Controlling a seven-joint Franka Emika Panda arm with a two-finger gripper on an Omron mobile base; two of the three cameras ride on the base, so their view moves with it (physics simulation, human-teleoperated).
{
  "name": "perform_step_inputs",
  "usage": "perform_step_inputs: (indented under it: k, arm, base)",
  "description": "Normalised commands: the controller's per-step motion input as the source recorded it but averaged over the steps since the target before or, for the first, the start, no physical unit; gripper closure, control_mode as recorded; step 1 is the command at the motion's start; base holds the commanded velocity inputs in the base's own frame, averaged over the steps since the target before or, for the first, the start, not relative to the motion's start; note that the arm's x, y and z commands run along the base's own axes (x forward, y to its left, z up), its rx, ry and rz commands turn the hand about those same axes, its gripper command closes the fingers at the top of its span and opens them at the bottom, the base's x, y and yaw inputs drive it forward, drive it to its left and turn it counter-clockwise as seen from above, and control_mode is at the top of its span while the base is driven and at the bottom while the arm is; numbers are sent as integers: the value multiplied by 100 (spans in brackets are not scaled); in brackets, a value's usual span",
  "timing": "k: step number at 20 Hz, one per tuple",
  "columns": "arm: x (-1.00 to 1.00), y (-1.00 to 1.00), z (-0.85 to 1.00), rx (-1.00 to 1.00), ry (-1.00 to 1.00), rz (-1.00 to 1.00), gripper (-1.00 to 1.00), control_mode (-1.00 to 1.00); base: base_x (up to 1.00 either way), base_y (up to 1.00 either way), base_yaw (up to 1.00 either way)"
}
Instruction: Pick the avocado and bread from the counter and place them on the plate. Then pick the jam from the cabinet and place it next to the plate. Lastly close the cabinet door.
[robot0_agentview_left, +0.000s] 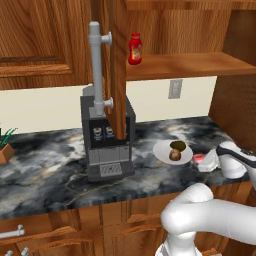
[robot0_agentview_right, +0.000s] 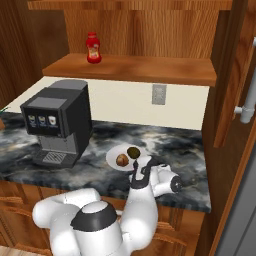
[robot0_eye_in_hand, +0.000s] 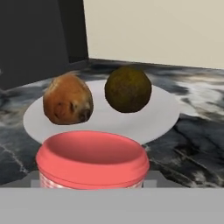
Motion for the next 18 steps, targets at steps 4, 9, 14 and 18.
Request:
perform_step_inputs:
  k: [4,9,14,18]
  arm:
    - [-8,-4,-25,-11,-3,0,-100,-100]
    - [-25,-16,-28,-11,-6,0,-100,-100]
    - [-18,-17,-29,-14,-1,-1,-100,-100]
    - [-16,-24,-11,-11,0,-3,-100,-100]
  base:
    - [0,0,0]
    - [0,0,0]
    - [0,0,0]
    - [0,0,0]
